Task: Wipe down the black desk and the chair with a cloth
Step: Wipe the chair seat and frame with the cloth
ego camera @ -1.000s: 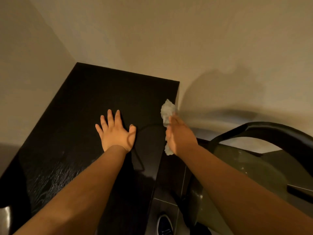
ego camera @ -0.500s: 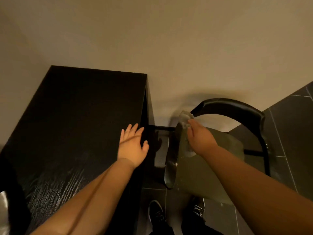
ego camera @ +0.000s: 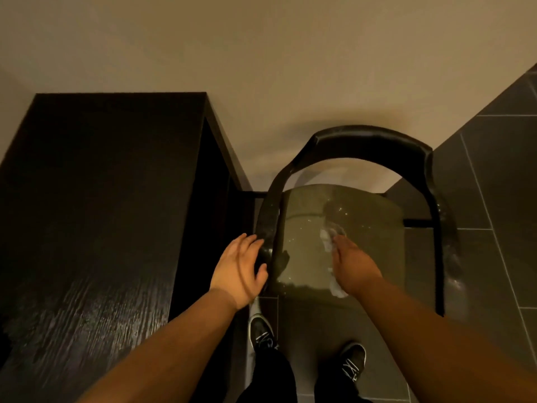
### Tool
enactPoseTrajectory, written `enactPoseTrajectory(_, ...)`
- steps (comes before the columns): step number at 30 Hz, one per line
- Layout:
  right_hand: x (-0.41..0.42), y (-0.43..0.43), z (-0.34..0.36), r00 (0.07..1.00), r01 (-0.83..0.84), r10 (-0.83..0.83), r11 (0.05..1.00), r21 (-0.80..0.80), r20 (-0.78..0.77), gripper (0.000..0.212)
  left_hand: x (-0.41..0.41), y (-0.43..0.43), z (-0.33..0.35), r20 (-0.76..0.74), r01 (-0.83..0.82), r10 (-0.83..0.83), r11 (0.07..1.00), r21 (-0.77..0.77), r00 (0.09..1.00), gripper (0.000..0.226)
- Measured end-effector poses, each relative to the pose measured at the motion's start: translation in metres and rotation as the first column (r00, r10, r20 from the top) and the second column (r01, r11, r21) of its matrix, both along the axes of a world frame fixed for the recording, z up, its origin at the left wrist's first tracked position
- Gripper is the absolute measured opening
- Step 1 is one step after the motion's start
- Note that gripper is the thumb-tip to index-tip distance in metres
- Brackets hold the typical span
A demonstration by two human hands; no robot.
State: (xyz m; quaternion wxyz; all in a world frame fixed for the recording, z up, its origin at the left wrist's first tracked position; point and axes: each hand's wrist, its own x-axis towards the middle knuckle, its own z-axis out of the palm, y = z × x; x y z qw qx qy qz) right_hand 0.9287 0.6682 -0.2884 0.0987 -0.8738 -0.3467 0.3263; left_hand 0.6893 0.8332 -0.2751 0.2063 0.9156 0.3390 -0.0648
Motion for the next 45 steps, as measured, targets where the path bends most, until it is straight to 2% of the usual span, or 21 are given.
enactPoseTrajectory(2, 0.002, -0.019, -0.023, 0.999, -0.036, 0.034, 0.999, -0.039, -0.040, 0.050, 0.002, -0.025, -0.013, -0.014, -0.057, 0.057, 0.998, -0.008, 0.998, 0.067)
enactPoseTrajectory(5, 0.002, -0.037, -0.057, 0.995, -0.081, 0.080, 0.997, -0.016, -0.056, 0.064, 0.000, -0.055, -0.036, -0.017, -0.228, 0.228, 0.974, -0.014, 0.974, 0.069)
enactPoseTrajectory(9, -0.001, -0.050, -0.106, 0.985, -0.165, 0.164, 0.986, -0.007, -0.058, 0.053, -0.011, -0.081, -0.069, -0.007, -0.353, 0.354, 0.934, 0.049, 0.935, 0.071)
enactPoseTrajectory(11, -0.005, -0.048, -0.117, 0.982, -0.182, 0.183, 0.983, 0.006, -0.048, 0.055, -0.013, -0.093, -0.083, 0.014, -0.280, 0.280, 0.956, 0.084, 0.960, 0.069)
enactPoseTrajectory(15, -0.015, -0.041, -0.139, 0.981, -0.188, 0.192, 0.979, 0.080, -0.033, 0.055, -0.014, -0.115, -0.110, 0.009, -0.031, 0.030, 0.985, 0.167, 1.000, 0.069)
enactPoseTrajectory(17, -0.022, -0.034, -0.156, 0.980, -0.196, 0.200, 0.971, 0.137, -0.017, 0.055, -0.017, -0.112, -0.122, 0.038, -0.041, 0.034, 0.974, 0.221, 0.999, 0.067)
enactPoseTrajectory(22, -0.059, 0.016, -0.201, 0.976, -0.216, 0.218, 0.950, 0.226, 0.016, 0.056, -0.013, -0.066, -0.133, 0.256, -0.131, 0.063, 0.957, 0.258, 0.965, 0.052)
enactPoseTrajectory(24, -0.076, 0.036, -0.226, 0.939, -0.344, 0.344, 0.930, 0.131, 0.021, 0.063, -0.009, -0.045, -0.139, 0.245, -0.095, 0.026, 0.957, 0.275, 0.969, 0.051)
enactPoseTrajectory(27, -0.095, 0.039, -0.262, 0.841, -0.521, 0.532, 0.846, -0.116, 0.096, 0.084, -0.009, -0.038, -0.149, 0.235, -0.055, -0.016, 0.954, 0.295, 0.972, 0.057)
enactPoseTrajectory(30, -0.112, 0.023, -0.270, 0.807, -0.552, 0.570, 0.821, -0.147, 0.152, 0.089, -0.009, -0.040, -0.156, 0.278, -0.080, -0.007, 0.950, 0.303, 0.961, 0.056)
enactPoseTrajectory(34, -0.109, 0.007, -0.272, 0.618, -0.715, 0.740, 0.669, -0.202, 0.264, 0.082, -0.009, -0.039, -0.157, 0.290, -0.087, -0.010, 0.943, 0.320, 0.957, 0.054)
enactPoseTrajectory(37, -0.090, 0.022, -0.280, 0.554, -0.756, 0.781, 0.617, -0.219, 0.288, 0.080, -0.008, -0.037, -0.159, 0.287, -0.076, -0.021, 0.944, 0.321, 0.958, 0.054)
enactPoseTrajectory(38, -0.090, 0.029, -0.281, 0.564, -0.749, 0.775, 0.625, -0.218, 0.285, 0.080, -0.009, -0.037, -0.160, 0.286, -0.079, -0.017, 0.944, 0.321, 0.958, 0.054)
enactPoseTrajectory(42, -0.115, 0.048, -0.275, 0.770, -0.589, 0.593, 0.803, -0.097, 0.237, 0.080, -0.010, -0.039, -0.159, 0.285, -0.080, -0.015, 0.944, 0.319, 0.958, 0.055)
enactPoseTrajectory(44, -0.122, 0.039, -0.277, 0.801, -0.565, 0.568, 0.821, -0.077, 0.188, 0.076, -0.009, -0.039, -0.156, 0.270, -0.080, -0.006, 0.948, 0.307, 0.963, 0.058)
enactPoseTrajectory(45, -0.121, 0.030, -0.282, 0.787, -0.587, 0.587, 0.807, -0.064, 0.189, 0.075, -0.008, -0.039, -0.155, 0.257, -0.083, 0.003, 0.950, 0.301, 0.966, 0.059)
